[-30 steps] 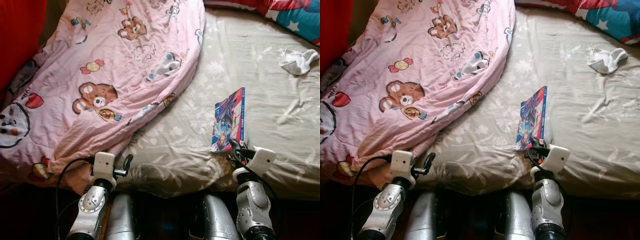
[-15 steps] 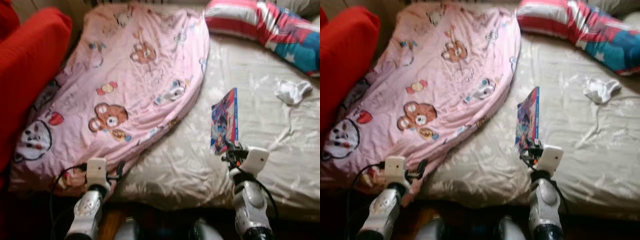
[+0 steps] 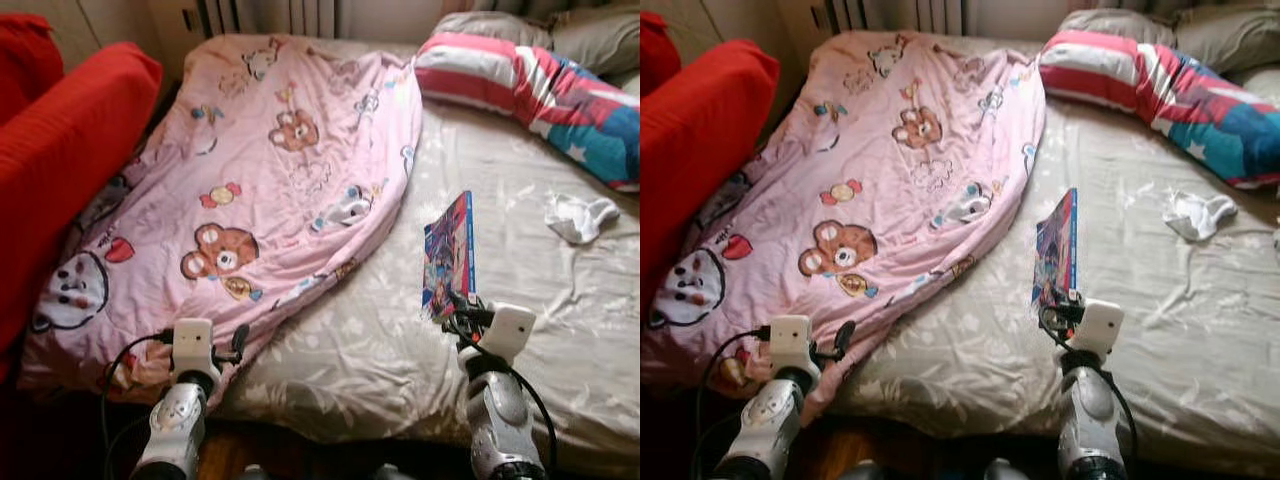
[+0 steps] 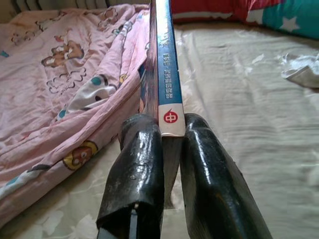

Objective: Clean up the room

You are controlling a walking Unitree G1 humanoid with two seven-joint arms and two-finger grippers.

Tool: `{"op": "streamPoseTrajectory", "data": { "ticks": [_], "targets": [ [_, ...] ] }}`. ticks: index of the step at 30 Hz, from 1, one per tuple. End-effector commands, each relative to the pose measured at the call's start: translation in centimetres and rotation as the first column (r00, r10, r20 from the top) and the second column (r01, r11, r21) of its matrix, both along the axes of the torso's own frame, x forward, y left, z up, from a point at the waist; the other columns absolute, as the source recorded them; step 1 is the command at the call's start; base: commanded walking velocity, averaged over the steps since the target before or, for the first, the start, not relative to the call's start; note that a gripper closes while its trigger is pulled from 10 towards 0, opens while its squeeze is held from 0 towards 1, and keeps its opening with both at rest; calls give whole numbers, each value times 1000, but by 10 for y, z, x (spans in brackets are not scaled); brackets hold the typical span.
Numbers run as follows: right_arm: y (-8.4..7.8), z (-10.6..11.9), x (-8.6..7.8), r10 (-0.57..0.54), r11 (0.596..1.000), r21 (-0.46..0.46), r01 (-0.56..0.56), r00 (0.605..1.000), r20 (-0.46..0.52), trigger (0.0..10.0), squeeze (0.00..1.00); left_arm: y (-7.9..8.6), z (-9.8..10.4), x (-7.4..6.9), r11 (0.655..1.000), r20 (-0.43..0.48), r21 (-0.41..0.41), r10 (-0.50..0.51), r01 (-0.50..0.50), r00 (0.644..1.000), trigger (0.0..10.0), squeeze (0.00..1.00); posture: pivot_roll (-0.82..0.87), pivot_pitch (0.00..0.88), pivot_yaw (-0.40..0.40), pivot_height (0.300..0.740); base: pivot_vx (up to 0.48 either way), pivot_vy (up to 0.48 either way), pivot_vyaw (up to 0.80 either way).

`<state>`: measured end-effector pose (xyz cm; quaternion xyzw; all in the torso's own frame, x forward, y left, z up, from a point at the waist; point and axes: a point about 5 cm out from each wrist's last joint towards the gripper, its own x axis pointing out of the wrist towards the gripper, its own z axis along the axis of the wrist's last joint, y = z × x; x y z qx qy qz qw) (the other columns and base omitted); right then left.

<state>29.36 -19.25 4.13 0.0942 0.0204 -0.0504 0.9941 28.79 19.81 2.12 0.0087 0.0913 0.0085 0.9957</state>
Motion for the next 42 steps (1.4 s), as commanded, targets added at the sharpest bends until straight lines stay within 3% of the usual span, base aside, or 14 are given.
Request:
{"op": "streamPoseTrajectory", "data": {
  "ticks": [1, 6, 21, 42],
  "targets": [
    [-4, 4, 3, -14, 1000, 1, 14, 1000, 16, 10000, 0, 0, -2, -1, 1000, -2, -10, 16, -16, 1000, 10000, 0, 91, 115, -50, 740, 0, 0, 0],
    [-5, 6, 3, -28, 1000, 12, 28, 999, 24, 10000, 0, -3, -2, 0, 1000, 5, -13, 9, -9, 1000, 10000, 0, 88, 116, -53, 740, 0, 0, -625],
    [0, 6, 4, -28, 999, 22, 27, 999, 34, 10000, 0, -5, 1, 2, 1000, 26, -6, -13, 13, 1000, 10000, 0, 95, 124, -43, 740, 0, 0, 0],
    [8, 4, 6, -2, 999, 44, 0, 1000, 26, 10000, 0, -2, 3, 1, 1000, 40, 2, -28, 28, 999, 10000, 0, 105, 120, -32, 740, 0, -280, -113]
  ]
}}
